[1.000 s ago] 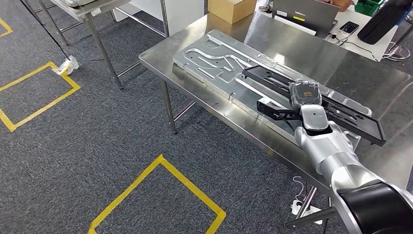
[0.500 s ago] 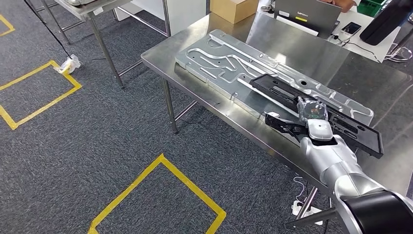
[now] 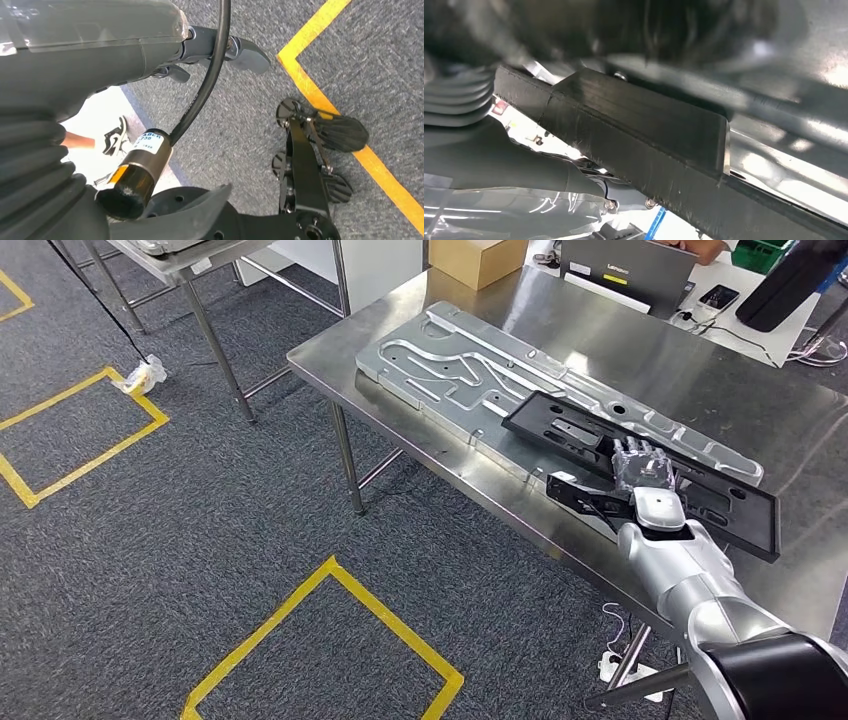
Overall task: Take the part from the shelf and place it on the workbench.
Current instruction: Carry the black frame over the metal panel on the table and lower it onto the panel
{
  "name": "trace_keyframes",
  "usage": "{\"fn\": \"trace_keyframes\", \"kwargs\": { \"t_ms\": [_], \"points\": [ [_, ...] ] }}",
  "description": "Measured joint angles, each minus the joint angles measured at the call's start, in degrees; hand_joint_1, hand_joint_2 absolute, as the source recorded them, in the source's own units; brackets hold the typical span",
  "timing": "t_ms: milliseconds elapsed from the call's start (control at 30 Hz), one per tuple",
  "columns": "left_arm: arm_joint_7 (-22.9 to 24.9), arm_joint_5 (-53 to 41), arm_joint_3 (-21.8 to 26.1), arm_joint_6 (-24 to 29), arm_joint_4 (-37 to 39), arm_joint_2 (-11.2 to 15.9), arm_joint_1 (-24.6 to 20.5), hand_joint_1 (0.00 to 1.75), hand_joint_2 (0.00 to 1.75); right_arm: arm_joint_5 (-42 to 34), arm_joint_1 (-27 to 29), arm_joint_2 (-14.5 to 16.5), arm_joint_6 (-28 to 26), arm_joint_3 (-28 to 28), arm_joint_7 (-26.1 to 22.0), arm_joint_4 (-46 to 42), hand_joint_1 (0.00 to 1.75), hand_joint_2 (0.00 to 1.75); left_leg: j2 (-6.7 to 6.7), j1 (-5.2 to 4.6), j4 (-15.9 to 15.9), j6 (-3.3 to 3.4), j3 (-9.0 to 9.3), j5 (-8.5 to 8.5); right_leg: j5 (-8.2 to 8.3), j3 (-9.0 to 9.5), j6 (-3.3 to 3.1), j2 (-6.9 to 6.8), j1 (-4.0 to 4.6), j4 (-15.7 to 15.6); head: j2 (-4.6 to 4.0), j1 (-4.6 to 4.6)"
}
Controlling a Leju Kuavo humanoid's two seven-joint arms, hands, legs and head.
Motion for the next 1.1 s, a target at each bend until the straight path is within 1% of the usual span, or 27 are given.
{"fn": "trace_keyframes", "kwargs": {
  "t_ms": [67, 133, 233, 333, 433, 500, 633, 733, 867, 933, 967, 1000, 1033, 1067, 1100],
  "points": [
    [0.2, 0.2, 0.3, -0.5, 0.0, 0.0, 0.0, 0.00, 0.00, -0.2, 0.0, 0.4, -0.9, -0.9, 0.1, -0.2, 0.00, 0.00, 0.00, 0.00, 0.0, 0.00, 0.00, 0.00, 0.00, 0.00, 0.00, 0.00, 0.00, 0.0, 0.00, 0.00],
    [0.3, 0.3, 0.7, -0.6, 0.0, 0.0, 0.0, 0.00, 0.00, -1.2, 0.0, 1.1, -2.4, -2.3, -0.9, -0.7, 0.00, 0.00, 0.00, 0.00, 0.0, -0.01, 0.00, 0.01, 0.00, 0.00, 0.00, 0.00, 0.00, 0.0, 0.00, 0.00],
    [0.2, 0.5, 1.4, -0.6, 0.0, -0.1, 0.0, 0.00, 0.00, -2.5, 0.0, 2.9, -6.5, -5.0, -5.2, -2.5, 0.00, 0.00, 0.00, 0.00, 0.0, -0.03, 0.00, 0.02, 0.00, -0.02, 0.00, 0.01, 0.00, 0.0, 0.00, 0.00],
    [-0.1, 0.2, 1.7, -0.6, 0.0, -0.2, 0.1, 0.00, 0.00, -2.2, -0.1, 4.8, -10.7, -6.0, -9.3, -5.3, 0.00, 0.00, 0.03, 0.01, 0.0, -0.04, 0.01, 0.03, 0.00, -0.03, 0.00, 0.02, 0.00, 0.1, 0.00, 0.00],
    [-0.3, -0.2, 1.9, -0.7, 0.0, -0.3, 0.1, 0.00, 0.00, -1.2, 0.1, 7.0, -12.3, -6.0, -11.4, -9.7, 0.00, 0.00, 0.03, 0.00, 0.0, -0.06, 0.01, 0.04, -0.01, -0.08, -0.01, 0.02, 0.00, 0.1, 0.00, 0.00],
    [-0.5, -0.5, 2.1, -0.6, 0.0, -0.4, 0.1, 0.00, 0.00, 0.0, 0.5, 8.5, -13.1, -5.8, -12.3, -14.2, 0.00, 0.00, 0.03, 0.00, 0.0, -0.08, 0.01, 0.05, -0.01, -0.11, -0.02, 0.02, 0.00, 0.2, 0.00, 0.00],
    [-0.7, -1.5, 2.5, 0.0, 0.0, -0.7, 0.2, 0.00, 0.00, 2.7, 3.2, 10.6, -14.0, -3.4, -12.7, -24.7, 0.00, 0.00, 0.01, 0.02, 0.0, -0.10, 0.00, 0.06, -0.03, -0.12, -0.04, 0.01, 0.02, 0.2, 0.00, 0.00],
    [-0.8, -2.5, 2.6, 0.1, 0.0, -0.8, 0.1, 0.00, 0.00, 4.2, 5.4, 11.4, -14.6, -0.8, -13.4, -31.5, 0.00, 0.00, 0.02, -0.01, 0.0, -0.08, -0.03, 0.04, -0.02, -0.13, -0.03, 0.01, -0.06, 0.1, 0.00, -0.01],
    [-0.7, -3.8, 2.6, -0.1, 0.0, -0.9, 0.1, 0.00, 0.00, 4.4, 6.9, 12.0, -15.8, 1.9, -15.4, -36.3, 0.00, 0.00, -0.04, -0.17, 0.2, 0.07, -0.11, -0.02, 0.06, -0.09, 0.18, 0.00, -0.45, 0.0, 0.00, -0.01],
    [-0.7, -4.2, 2.6, -0.1, 0.0, -0.9, 0.0, 0.00, 0.00, 4.5, 7.2, 12.1, -17.0, 3.0, -16.2, -36.9, 0.00, 0.00, -0.07, -0.32, 0.2, 0.29, -0.15, 0.03, 0.18, -0.03, 0.44, -0.01, -0.60, -0.1, 0.00, -0.02],
    [-0.8, -4.4, 2.6, -0.1, 0.0, -0.9, 0.0, 0.00, 0.00, 4.6, 7.2, 12.1, -17.6, 3.5, -16.4, -36.9, 0.00, 0.00, -0.08, -0.30, 0.0, 0.52, -0.09, 0.15, 0.25, 0.03, 0.64, -0.01, -0.59, -0.2, 0.00, -0.02],
    [-1.0, -4.4, 2.6, 0.0, 0.0, -0.9, 0.0, 0.00, 0.00, 4.6, 7.3, 12.1, -18.0, 3.8, -16.4, -36.9, 0.00, 0.00, -0.05, -0.17, -0.4, 0.80, 0.08, 0.41, 0.12, 0.03, 0.81, -0.15, -0.58, -0.1, 0.00, -0.02],
    [-1.3, -4.5, 2.6, 0.1, 0.0, -0.9, -0.1, 0.00, 0.00, 4.7, 7.3, 12.1, -18.4, 4.0, -16.5, -36.9, 0.00, 0.00, -0.01, 0.01, -0.9, 1.13, 0.27, 0.73, -0.56, -0.26, 0.95, -0.44, -0.56, 0.6, 0.00, 0.01],
    [-1.5, -4.4, 2.6, 0.3, 0.0, -1.0, -0.1, 0.00, 0.00, 4.7, 7.3, 12.1, -18.6, 4.2, -16.5, -36.8, 0.00, 0.00, 0.03, 0.21, -1.3, 1.45, 0.43, 1.05, -1.86, -0.97, 1.06, -0.82, -0.54, 2.4, 0.00, 0.01],
    [-1.8, -4.5, 2.6, 0.5, 0.0, -1.1, -0.1, 0.00, 0.00, 4.7, 7.3, 12.1, -18.8, 4.2, -16.5, -36.6, 0.00, 0.00, 0.04, 0.33, -1.6, 1.64, 0.50, 1.28, -3.72, -2.15, 1.15, -1.23, -0.61, 5.2, 0.00, 0.03]
  ]
}}
